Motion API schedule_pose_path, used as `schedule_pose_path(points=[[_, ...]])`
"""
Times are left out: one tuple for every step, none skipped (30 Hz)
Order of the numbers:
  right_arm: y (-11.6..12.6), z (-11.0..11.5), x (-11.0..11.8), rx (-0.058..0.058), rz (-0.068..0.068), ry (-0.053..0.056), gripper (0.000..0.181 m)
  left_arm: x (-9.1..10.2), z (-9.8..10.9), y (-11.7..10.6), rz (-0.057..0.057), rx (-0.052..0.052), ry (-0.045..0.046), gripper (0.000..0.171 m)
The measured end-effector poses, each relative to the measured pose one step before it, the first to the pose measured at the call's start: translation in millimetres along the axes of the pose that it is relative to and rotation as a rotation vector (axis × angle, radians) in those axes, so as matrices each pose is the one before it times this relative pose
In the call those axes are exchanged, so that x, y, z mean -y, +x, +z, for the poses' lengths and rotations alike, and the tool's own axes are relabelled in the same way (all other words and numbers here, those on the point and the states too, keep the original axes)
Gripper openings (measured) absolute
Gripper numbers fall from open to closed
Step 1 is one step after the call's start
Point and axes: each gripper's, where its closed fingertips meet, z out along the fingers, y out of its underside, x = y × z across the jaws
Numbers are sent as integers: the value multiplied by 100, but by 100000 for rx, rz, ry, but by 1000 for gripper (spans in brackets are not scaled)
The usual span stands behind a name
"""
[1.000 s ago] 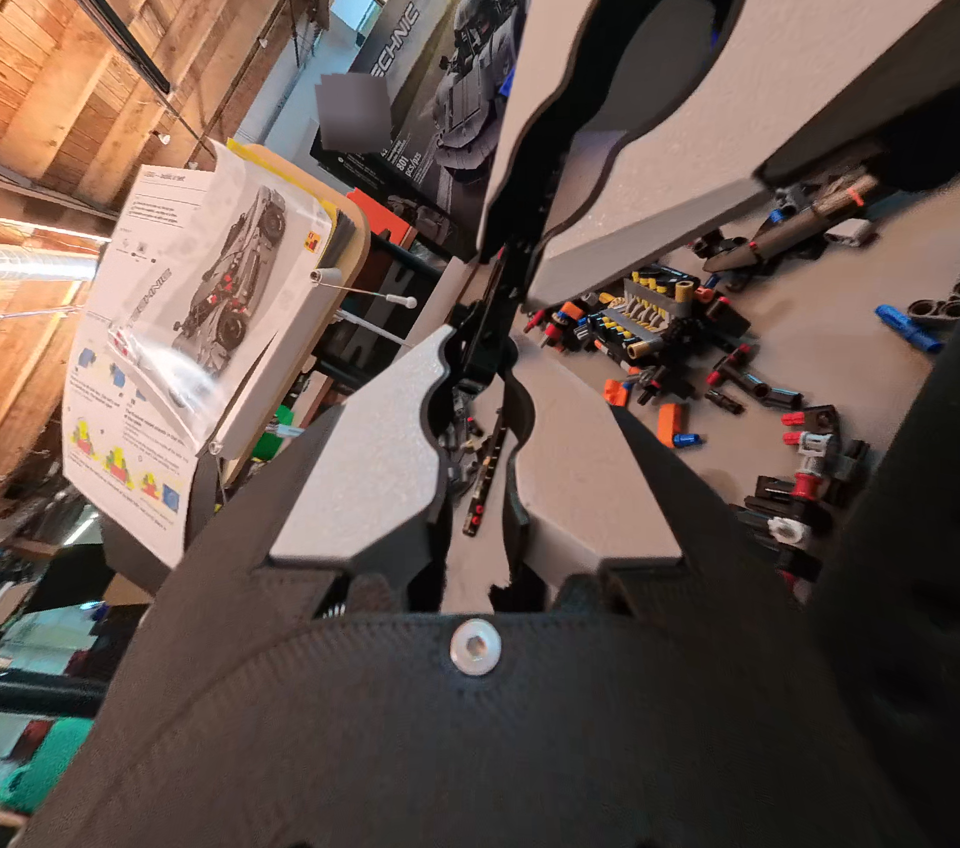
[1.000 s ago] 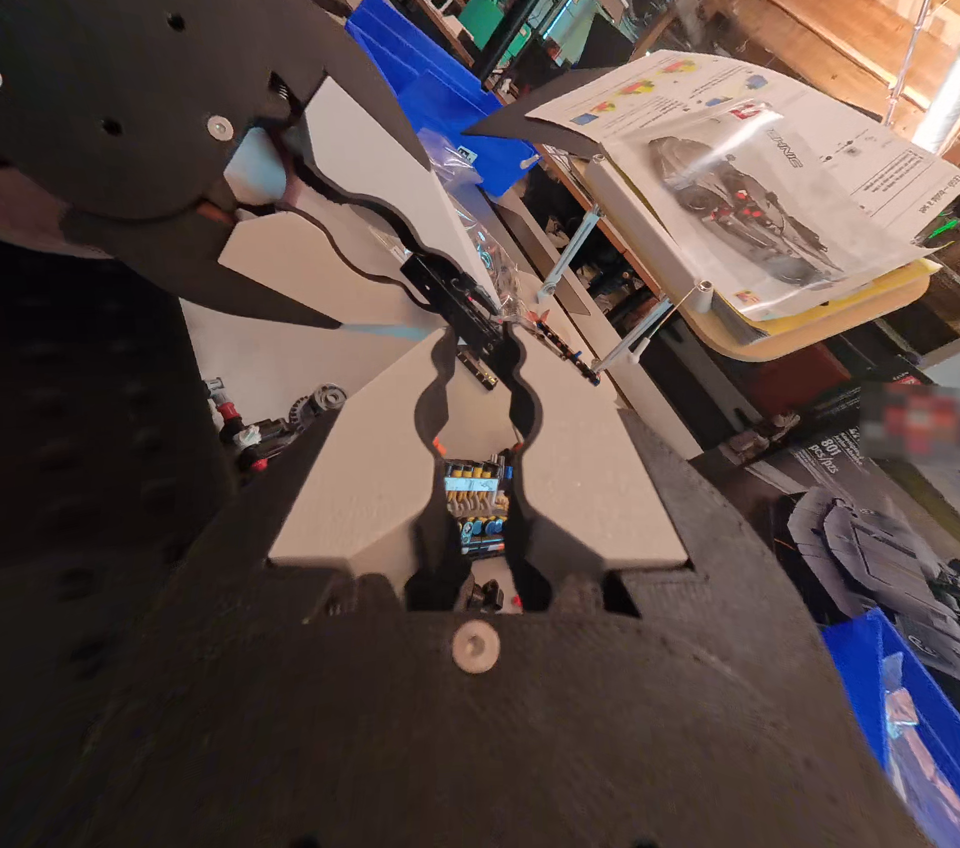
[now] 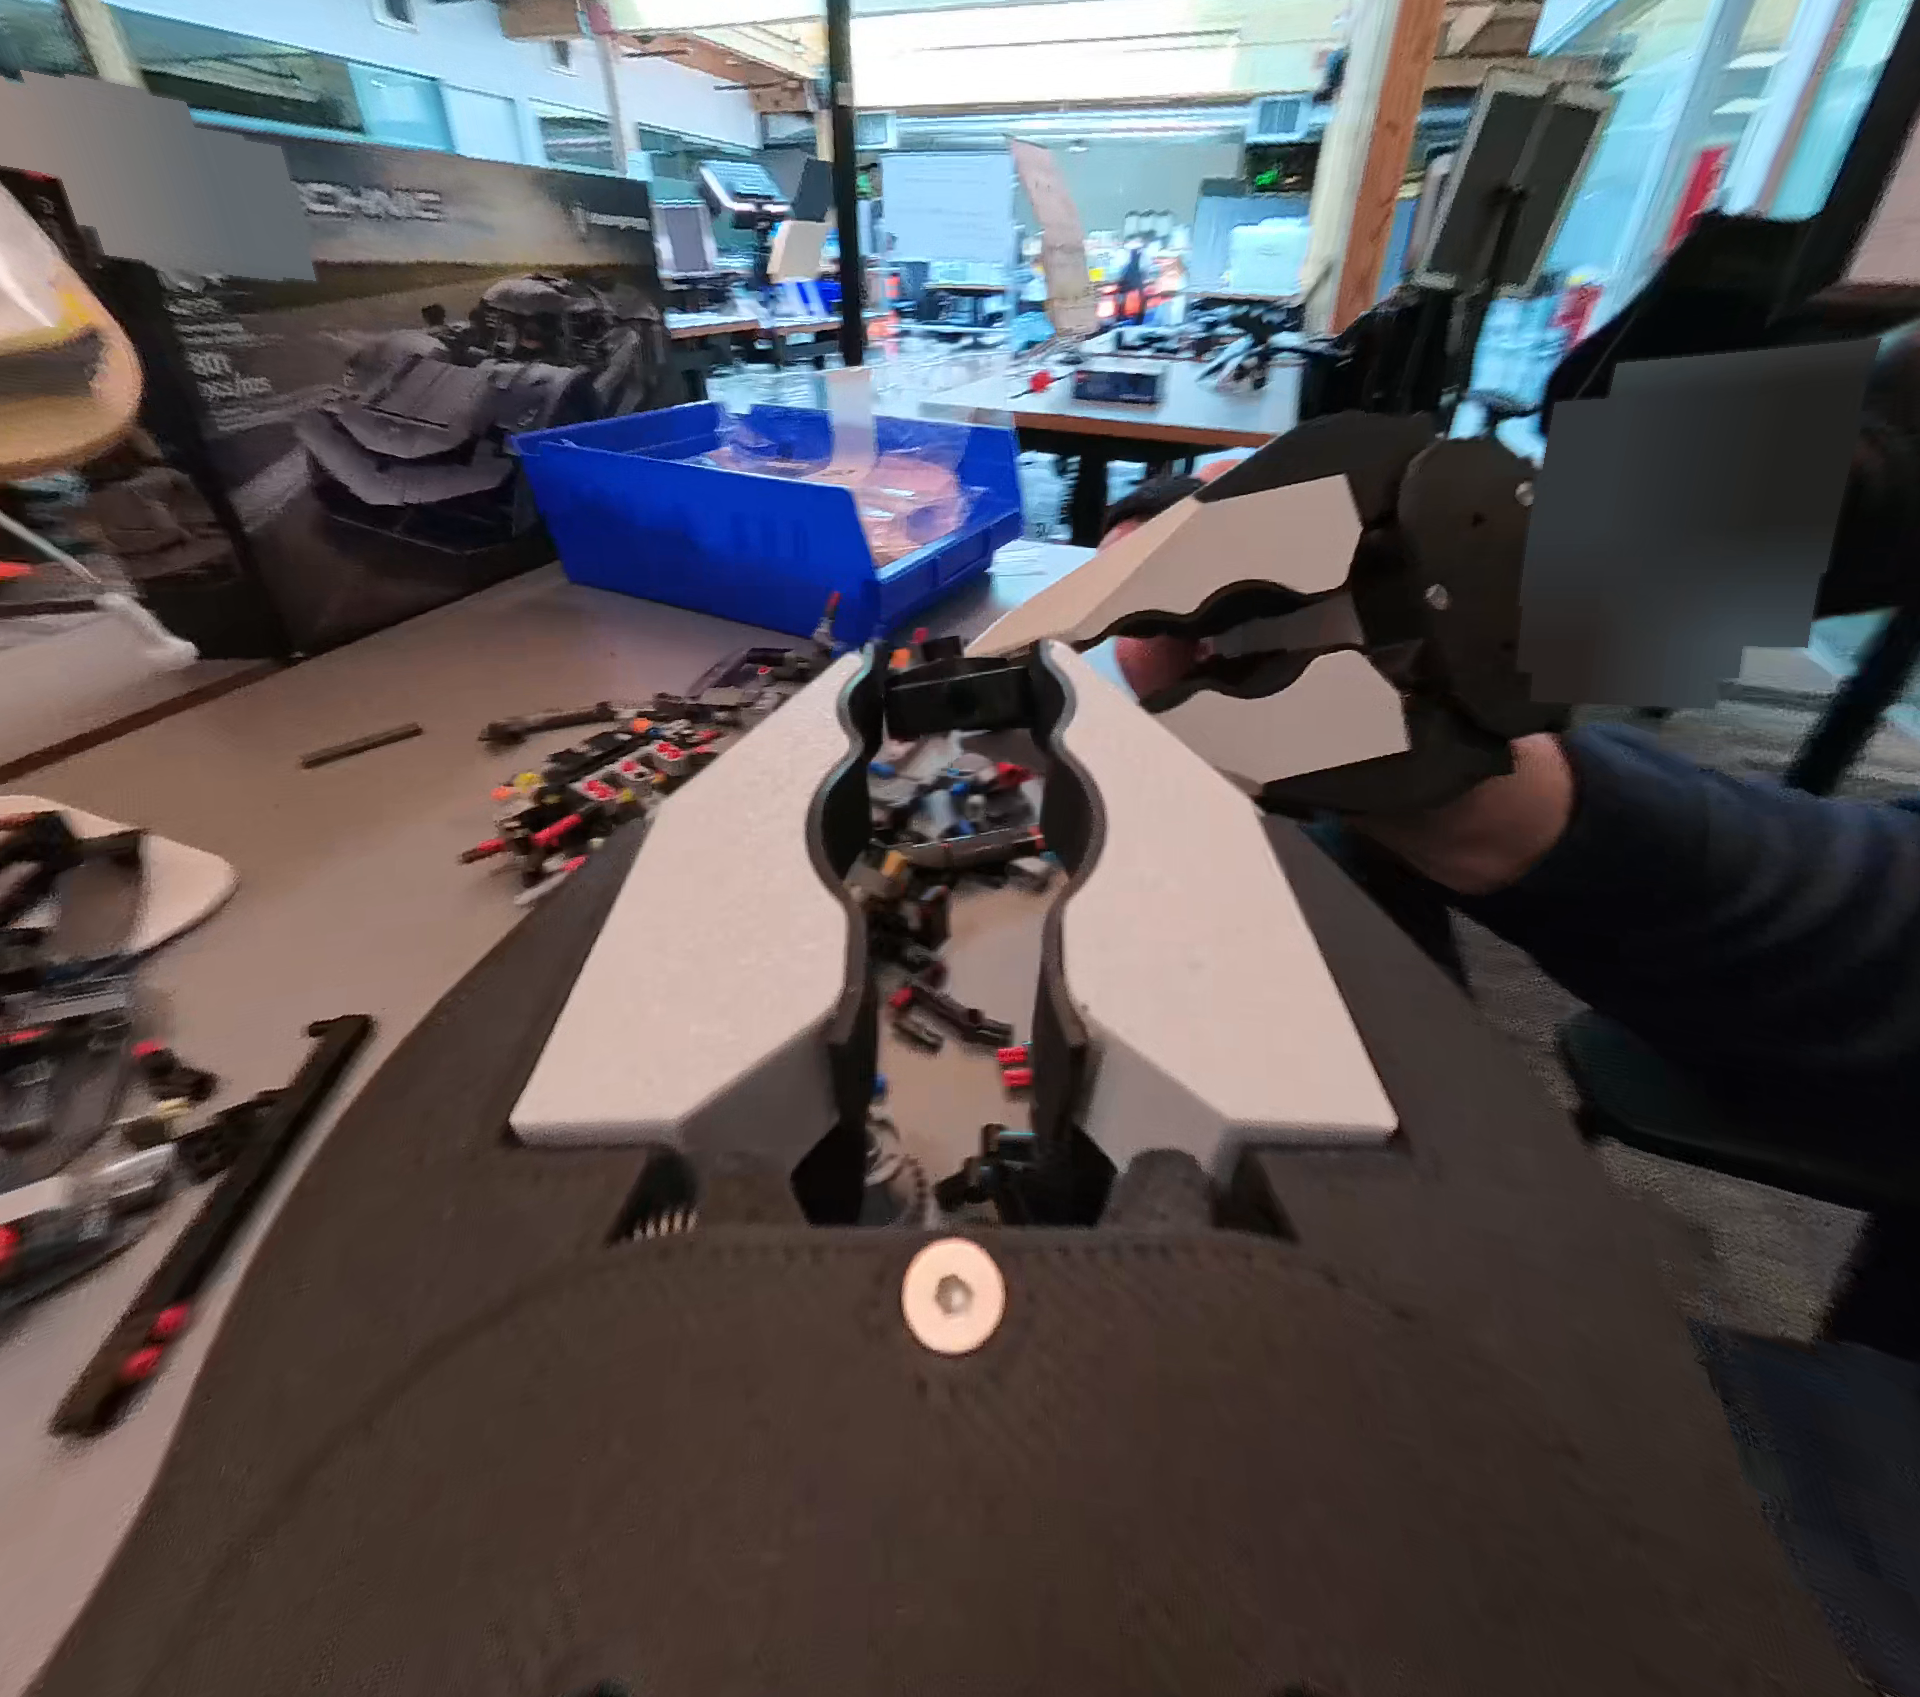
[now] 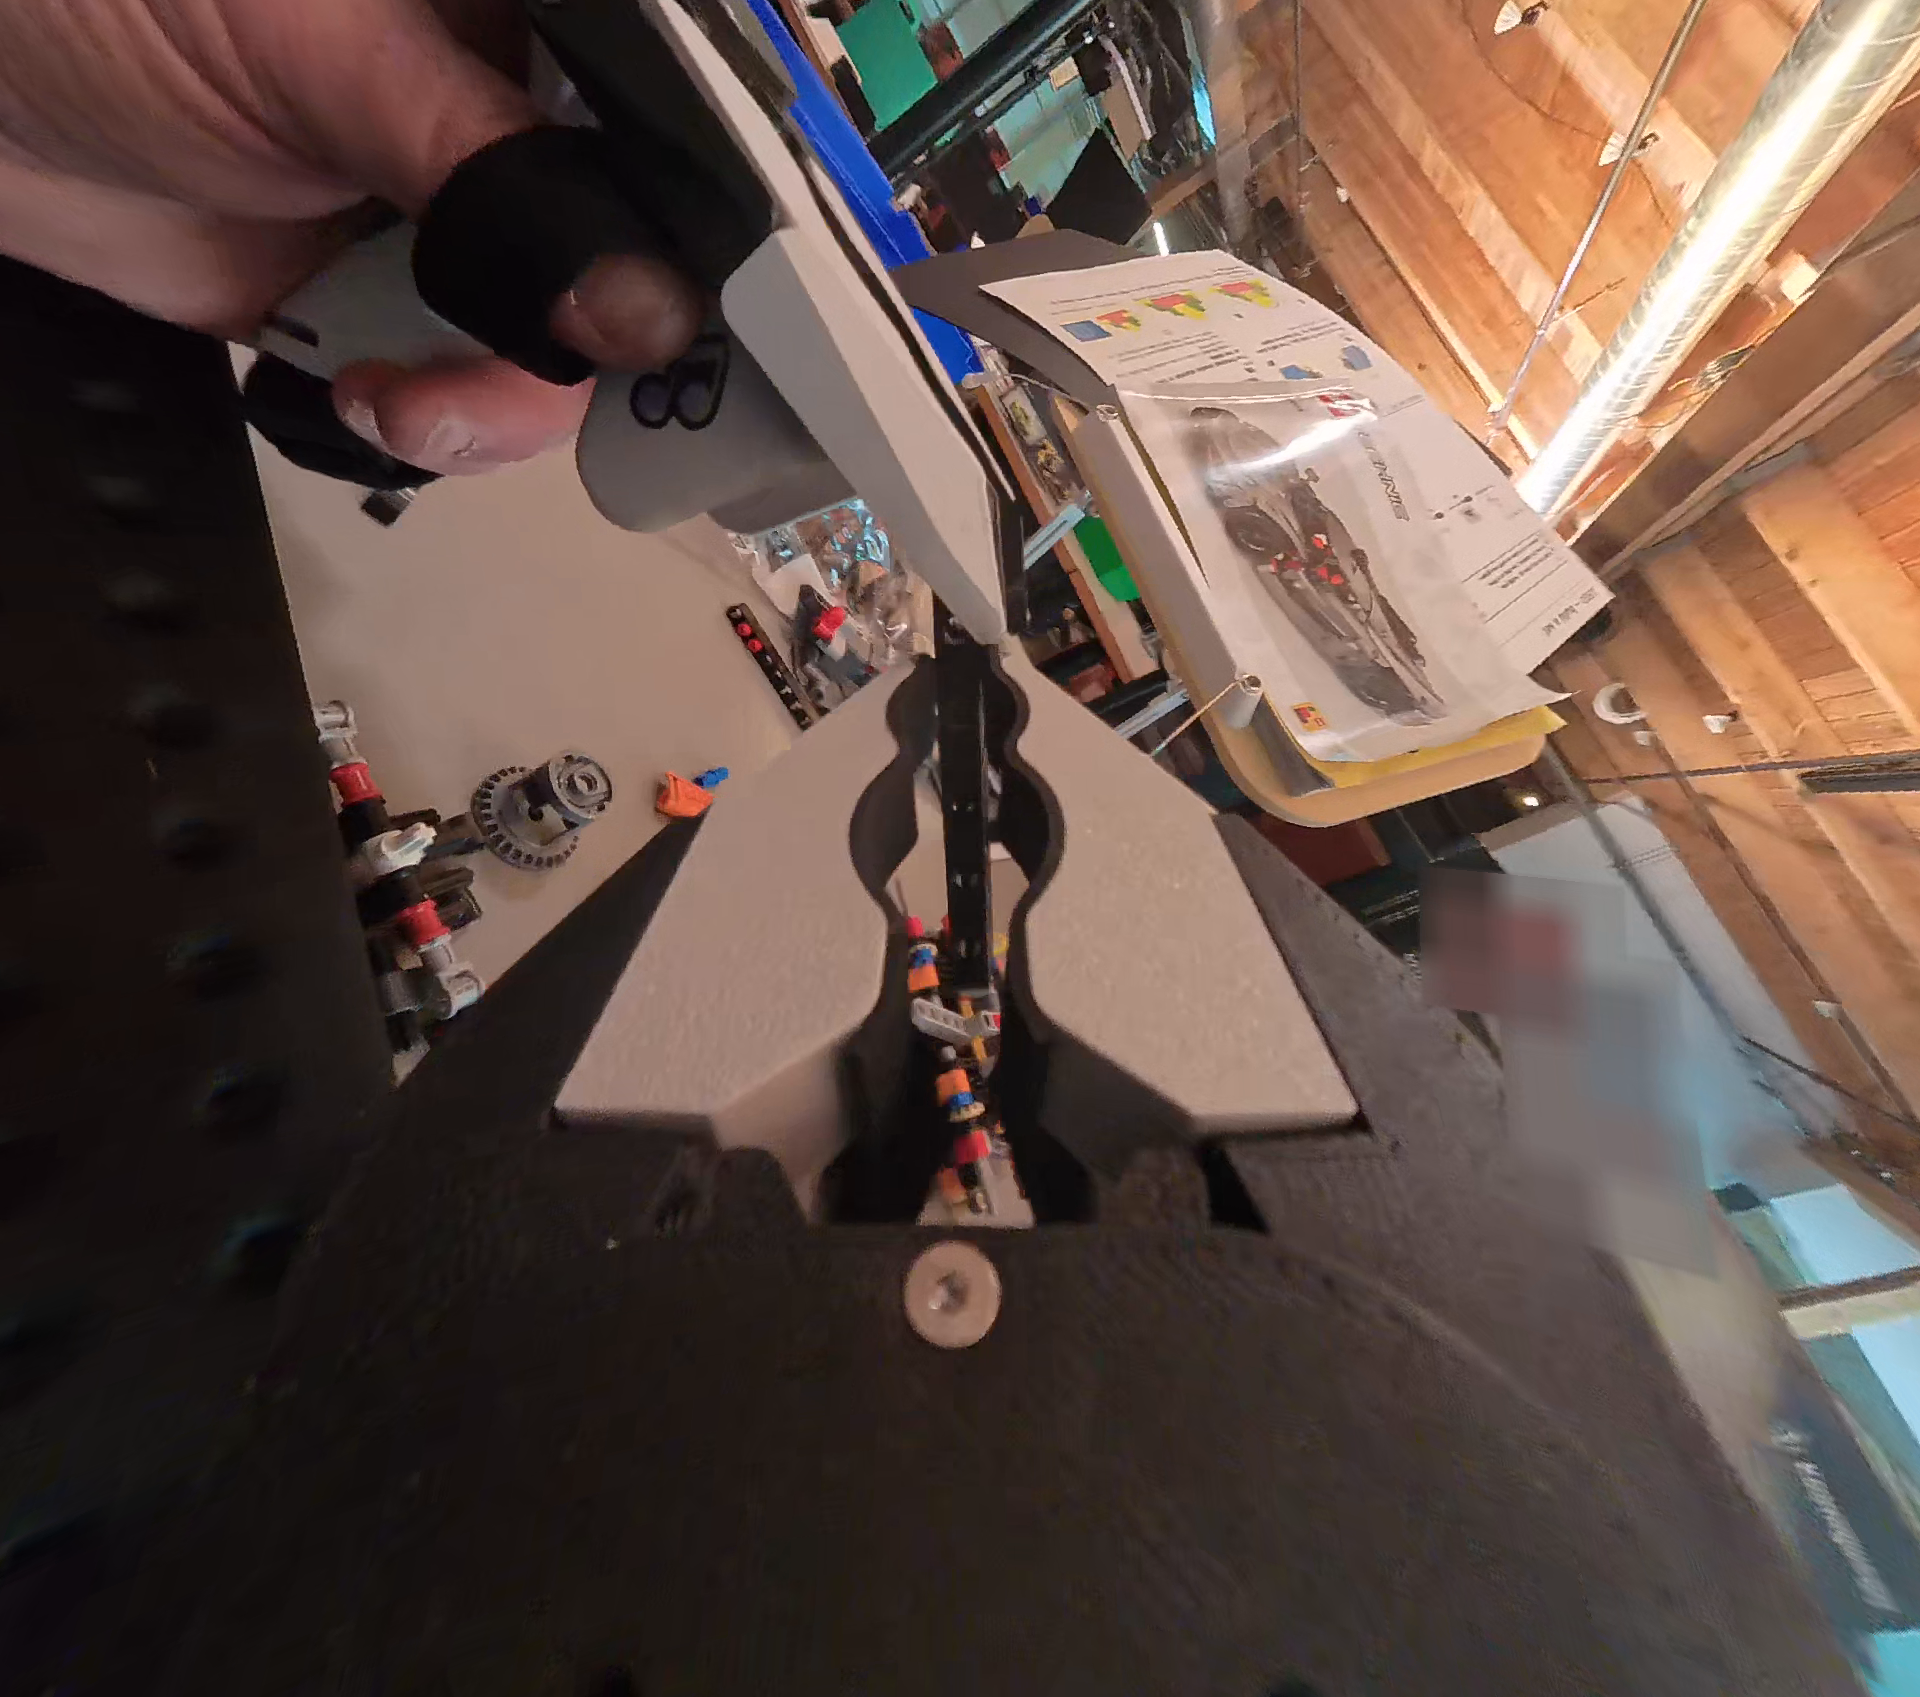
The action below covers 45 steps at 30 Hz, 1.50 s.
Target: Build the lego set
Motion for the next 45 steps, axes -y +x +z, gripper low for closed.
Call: schedule_pose_path(points=[[122, -66, -27, 1230, 3994, 1271, 14, 32, -103, -381, 4714, 4351, -827, 24], [273, -166, 13, 1211, 5303, 2018, 18, 68, -136, -237, 4266, 2903, -273, 24], [316, -274, 121, 1956, 6674, 3210, 19, 84, -113, -149, 3431, 2411, -376, 24], [316, -313, 145, 2671, 8159, 3551, 18, -41, -82, -385, 6655, 5437, -1742, 24], [283, -266, 87, 3298, 9039, 3209, 15, -55, 40, -100, 8972, 4617, -1969, 24], [198, -208, 63, 3730, 9216, 2774, 13, 5, 171, 290, 7285, 2070, -1138, 24], [163, -186, 130, 3414, 8663, 2686, 13, -87, 274, 380, 5892, 1287, -1787, 24], [144, -166, 241, 2672, 7542, 2804, 13, -180, 311, 348, 6389, 1743, -2638, 24], [-61, -53, 47, 3626, 6853, 1519, 11, -88, 309, 442, 6892, 1246, -2131, 24], [-212, 78, -284, 4419, 6638, -275, 9, -91, 297, 494, 6180, 680, -2026, 24], [-75, 129, -358, 3133, 5834, -983, 11, -113, 277, 391, 5276, 914, -2167, 24], [3, 123, -287, 1805, 4308, -1110, 12, -49, 199, 286, 5093, 1231, -1883, 24], [-27, 119, -338, 1522, 2997, -1517, 12, 48, 130, 210, 4449, 1257, -1052, 24], [55, 87, -291, 823, 2341, -1238, 12, -48, 84, 84, 3236, 1290, -1308, 24], [46, 16, -183, 770, 2031, -738, 12, -193, 61, -5, 2611, 1238, -1699, 24], [-93, 18, -172, 1876, 2278, -709, 12, -15, -6, -46, 1642, 1033, -379, 24], [-4, -23, -88, 1449, 2586, -114, 10, 49, -27, -9, 1443, 653, -219, 24], [110, -70, -56, 515, 2009, -137, 12, 26, 12, -16, 2232, 1067, -223, 24], [48, -32, -148, 590, 1259, -876, 14, -28, 46, 95, 1742, 331, -692, 24], [-19, -18, -183, 771, 918, -1011, 13, -110, 83, 138, 1818, 120, -1196, 24], [-6, -26, -107, 546, 638, -508, 12, -38, 45, 85, 2199, 605, -848, 25], [-56, 20, -127, 664, 562, -688, 12, -7, 39, 90, 2178, 573, -795, 25], [-34, 69, -240, 568, 494, -1441, 10, -16, 80, 245, 1886, -381, -713, 25], [85, 74, -267, -280, 260, -1585, 9, -168, 129, 237, 2420, -79, -1605, 24], [108, 47, -186, -640, 152, -1176, 8, -242, 124, 80, 3034, 986, -2334, 24], [71, -7, -111, -734, -362, -1067, 7, -138, 80, 54, 2340, 856, -1605, 24], [65, -28, -81, -1323, -1460, -1251, 7, -34, 62, 66, 684, 99, -494, 24], [87, 10, -38, -2177, -2269, -1152, 7, -72, 74, 63, -798, -529, -535, 24], [93, 43, -6, -2706, -2777, -1059, 7, -114, 54, -51, 90, 347, -1027, 24], [114, 78, -48, -3498, -3719, -1606, 6, -146, 48, -33, 625, 651, -1346, 24], [141, 96, -56, -4526, -4839, -1838, 6, -233, 91, 7, -801, 95, -1634, 24], [102, 89, 40, -4505, -4646, -1413, 6, -199, 72, -61, -1120, 196, -1278, 24], [70, 65, 122, -3514, -3351, -800, 6, -128, 9, -164, -817, 759, -897, 24], [15, 34, 118, -2124, -1962, -211, 6, -61, -28, -131, -1478, 218, -227, 24], [10, -23, 160, -1099, -1034, 607, 6, 3, -37, -83, -2140, -426, 595, 24], [-10, -85, 194, -102, 424, 1210, 6, 115, -74, -139, -1268, 161, 1006, 25], [-73, -88, 183, 1990, 3144, 1519, 6, 143, -92, -104, -1632, 40, 877, 25], [-128, -111, 157, 4615, 6407, 2521, 6, 155, -127, -15, -2106, -799, 1484, 25], [-145, -165, 262, 6245, 9026, 3863, 5, 211, -140, -36, -2026, -902, 2038, 25], [-168, -191, 287, 6219, 8931, 3847, 5, 347, -148, -99, -1498, -296, 2307, 25], [-162, -136, 155, 4679, 5977, 2307, 4, 277, -107, -34, -1345, -512, 1744, 25], [-171, -85, 84, 3175, 3400, 1375, 4, 167, -81, 54, -1808, -1113, 1475, 25], [-190, -69, 127, 2884, 2947, 1417, 4, 199, -142, -6, -1192, -744, 1535, 25], [-152, -59, 110, 2671, 2798, 1408, 4, 186, -119, -47, 259, 211, 1228, 25], [-97, -81, 79, 2259, 2704, 1183, 4, 103, -36, -5, -371, -129, 629, 25]])
